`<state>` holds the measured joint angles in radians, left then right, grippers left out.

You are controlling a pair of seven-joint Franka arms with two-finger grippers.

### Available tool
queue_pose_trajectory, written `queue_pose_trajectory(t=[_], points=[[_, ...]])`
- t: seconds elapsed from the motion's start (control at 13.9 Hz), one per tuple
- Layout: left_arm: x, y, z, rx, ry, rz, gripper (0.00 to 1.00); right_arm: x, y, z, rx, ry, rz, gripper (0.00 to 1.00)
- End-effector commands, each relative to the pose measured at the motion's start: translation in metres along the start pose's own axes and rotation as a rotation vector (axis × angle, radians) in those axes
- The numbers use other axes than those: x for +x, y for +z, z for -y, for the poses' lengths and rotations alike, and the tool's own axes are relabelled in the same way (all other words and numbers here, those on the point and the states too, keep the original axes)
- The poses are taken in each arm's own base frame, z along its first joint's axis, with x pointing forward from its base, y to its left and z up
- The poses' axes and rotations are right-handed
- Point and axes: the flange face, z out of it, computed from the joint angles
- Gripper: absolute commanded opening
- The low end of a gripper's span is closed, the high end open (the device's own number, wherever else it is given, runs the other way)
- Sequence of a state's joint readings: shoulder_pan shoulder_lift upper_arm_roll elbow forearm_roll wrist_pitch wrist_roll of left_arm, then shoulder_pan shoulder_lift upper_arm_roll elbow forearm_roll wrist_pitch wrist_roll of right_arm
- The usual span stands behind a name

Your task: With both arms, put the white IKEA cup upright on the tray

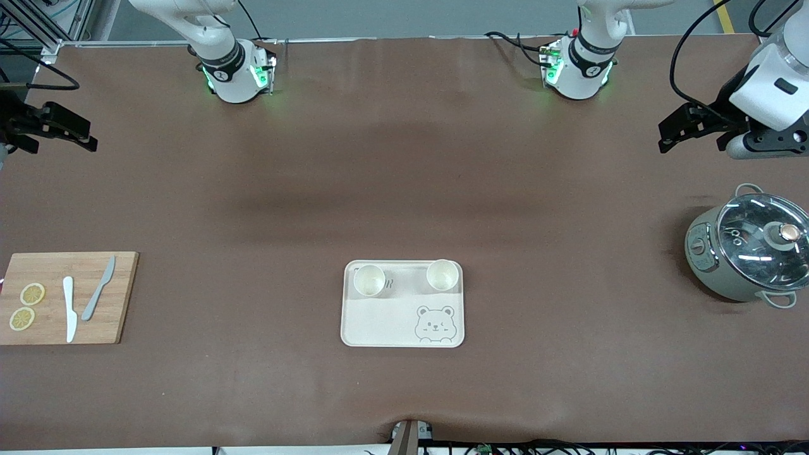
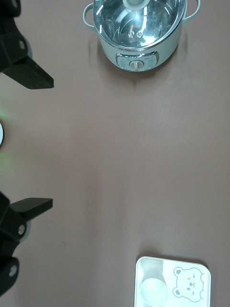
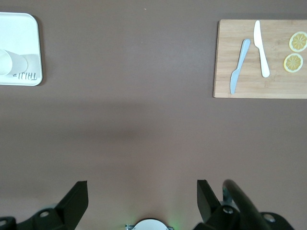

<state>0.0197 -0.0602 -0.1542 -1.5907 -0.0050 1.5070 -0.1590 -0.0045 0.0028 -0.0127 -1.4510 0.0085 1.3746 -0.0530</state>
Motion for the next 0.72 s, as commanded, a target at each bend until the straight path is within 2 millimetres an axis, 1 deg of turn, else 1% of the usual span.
queue_pose_trajectory(t=[0.0,0.07,0.36,0.5,0.65], points=[[-0.004,-0.008,0.008,0.016,0.015,-0.012,1.00,-0.009,-0.004,-0.011,-0.020,-0.022,-0.019,1.00],[-0.003,-0.007,0.010,0.019,0.015,-0.009,1.00,-0.009,-0.005,-0.010,-0.020,-0.023,-0.024,1.00],[0.000,-0.017,0.012,0.019,0.012,-0.032,1.00,-0.011,-0.005,-0.014,-0.019,-0.014,-0.016,1.00],[0.003,-0.021,0.011,0.016,0.009,-0.040,1.00,-0.011,-0.006,-0.009,-0.020,-0.023,-0.018,1.00],[0.004,-0.021,0.011,0.014,0.009,-0.038,1.00,-0.009,-0.006,-0.010,-0.020,-0.019,-0.024,1.00]])
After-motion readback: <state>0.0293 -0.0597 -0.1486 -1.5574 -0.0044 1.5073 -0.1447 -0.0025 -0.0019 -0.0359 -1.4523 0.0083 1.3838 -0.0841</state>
